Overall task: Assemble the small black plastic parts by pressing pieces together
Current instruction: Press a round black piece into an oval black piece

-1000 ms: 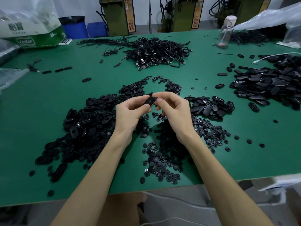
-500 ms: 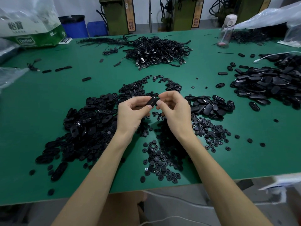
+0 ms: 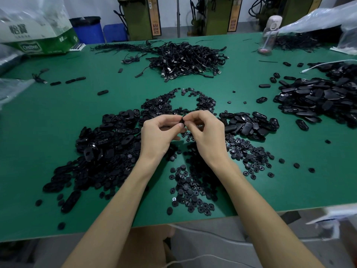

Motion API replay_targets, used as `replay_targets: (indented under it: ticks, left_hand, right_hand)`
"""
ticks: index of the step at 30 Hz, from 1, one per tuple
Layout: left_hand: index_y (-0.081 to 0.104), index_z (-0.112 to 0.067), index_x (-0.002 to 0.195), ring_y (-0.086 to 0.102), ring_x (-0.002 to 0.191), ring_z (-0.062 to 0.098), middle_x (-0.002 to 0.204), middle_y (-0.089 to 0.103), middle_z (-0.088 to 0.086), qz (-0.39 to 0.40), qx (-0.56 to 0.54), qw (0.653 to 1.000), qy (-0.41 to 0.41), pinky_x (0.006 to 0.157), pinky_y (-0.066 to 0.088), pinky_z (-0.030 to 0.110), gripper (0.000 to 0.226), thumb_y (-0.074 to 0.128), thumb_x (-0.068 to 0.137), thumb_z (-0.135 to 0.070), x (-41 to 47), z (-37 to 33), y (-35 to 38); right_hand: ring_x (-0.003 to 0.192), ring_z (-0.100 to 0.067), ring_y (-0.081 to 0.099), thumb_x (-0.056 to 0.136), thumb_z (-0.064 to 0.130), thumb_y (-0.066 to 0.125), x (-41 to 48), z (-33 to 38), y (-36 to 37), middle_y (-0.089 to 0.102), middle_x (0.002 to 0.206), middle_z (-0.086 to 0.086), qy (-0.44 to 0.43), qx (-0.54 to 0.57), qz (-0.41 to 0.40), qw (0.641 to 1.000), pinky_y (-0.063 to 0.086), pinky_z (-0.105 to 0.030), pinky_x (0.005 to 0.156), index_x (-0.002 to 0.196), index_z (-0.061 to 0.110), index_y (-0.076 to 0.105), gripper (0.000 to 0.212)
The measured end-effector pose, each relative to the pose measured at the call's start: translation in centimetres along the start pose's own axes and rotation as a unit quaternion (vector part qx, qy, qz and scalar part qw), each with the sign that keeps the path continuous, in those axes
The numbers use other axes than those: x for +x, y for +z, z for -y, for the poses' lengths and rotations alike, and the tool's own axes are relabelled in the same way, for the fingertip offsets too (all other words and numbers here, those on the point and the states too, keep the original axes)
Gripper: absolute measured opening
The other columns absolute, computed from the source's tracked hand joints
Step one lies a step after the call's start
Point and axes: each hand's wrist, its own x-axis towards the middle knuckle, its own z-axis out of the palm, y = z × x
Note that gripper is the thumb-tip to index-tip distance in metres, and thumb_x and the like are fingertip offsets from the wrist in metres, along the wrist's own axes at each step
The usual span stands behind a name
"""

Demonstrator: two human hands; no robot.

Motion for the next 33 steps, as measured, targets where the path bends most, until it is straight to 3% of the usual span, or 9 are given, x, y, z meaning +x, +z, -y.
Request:
replay_targets:
  ticks: [9, 15, 20, 28, 33]
  left_hand:
    - [0.077, -0.006, 0.112, 0.077, 0.091, 0.021, 0.097, 0.079, 0.009, 0.027, -0.065, 0.997, -0.013, 0.080, 0.060, 0.026, 0.026, 0.077, 0.087, 0.003, -0.26, -0.60, 0.15]
    - [0.077, -0.011, 0.109, 0.077, 0.086, 0.014, 0.088, 0.079, -0.001, 0.041, -0.080, 0.996, -0.023, 0.078, 0.060, 0.022, 0.028, 0.075, 0.087, 0.007, -0.35, -0.79, 0.24]
    - [0.076, -0.004, 0.113, 0.077, 0.087, 0.016, 0.095, 0.080, 0.008, 0.041, -0.082, 0.995, -0.025, 0.076, 0.059, 0.022, 0.027, 0.075, 0.088, 0.006, -0.42, -0.95, 0.21]
    - [0.074, -0.003, 0.116, 0.076, 0.103, 0.028, 0.107, 0.078, 0.012, 0.026, -0.148, 0.986, -0.070, 0.087, 0.061, 0.032, 0.024, 0.075, 0.092, -0.002, -0.28, -0.77, -0.12]
    - [0.074, -0.005, 0.113, 0.076, 0.097, 0.025, 0.105, 0.078, 0.014, 0.000, -0.165, 0.982, -0.090, 0.083, 0.060, 0.030, 0.021, 0.076, 0.092, -0.006, -0.11, -0.65, -0.24]
  right_hand:
    - [0.089, 0.001, 0.058, 0.096, 0.003, 0.068, 0.12, 0.02, -0.04, 0.066, 0.100, -0.003, 0.005, 0.002, -0.011, 1.000, 0.041, -0.006, 0.080, 0.100, 0.011, 0.074, 0.011]
    - [0.087, 0.003, 0.057, 0.096, 0.003, 0.067, 0.15, -0.01, -0.02, 0.062, 0.101, -0.003, 0.006, 0.006, -0.020, 1.000, 0.041, -0.005, 0.079, 0.099, 0.012, 0.073, 0.011]
    - [0.089, 0.001, 0.057, 0.095, 0.002, 0.068, 0.18, -0.09, 0.00, 0.062, 0.102, -0.004, 0.003, 0.017, -0.019, 1.000, 0.042, -0.007, 0.078, 0.100, 0.011, 0.074, 0.012]
    - [0.090, 0.003, 0.057, 0.096, 0.002, 0.066, 0.12, 0.38, -0.10, 0.061, 0.106, -0.002, -0.013, 0.021, 0.000, 1.000, 0.042, -0.008, 0.075, 0.110, 0.015, 0.079, 0.023]
    - [0.089, -0.004, 0.058, 0.099, 0.000, 0.057, 0.11, 0.45, 0.02, 0.058, 0.108, 0.001, -0.001, 0.049, 0.046, 0.998, 0.044, -0.014, 0.071, 0.116, 0.024, 0.077, 0.036]
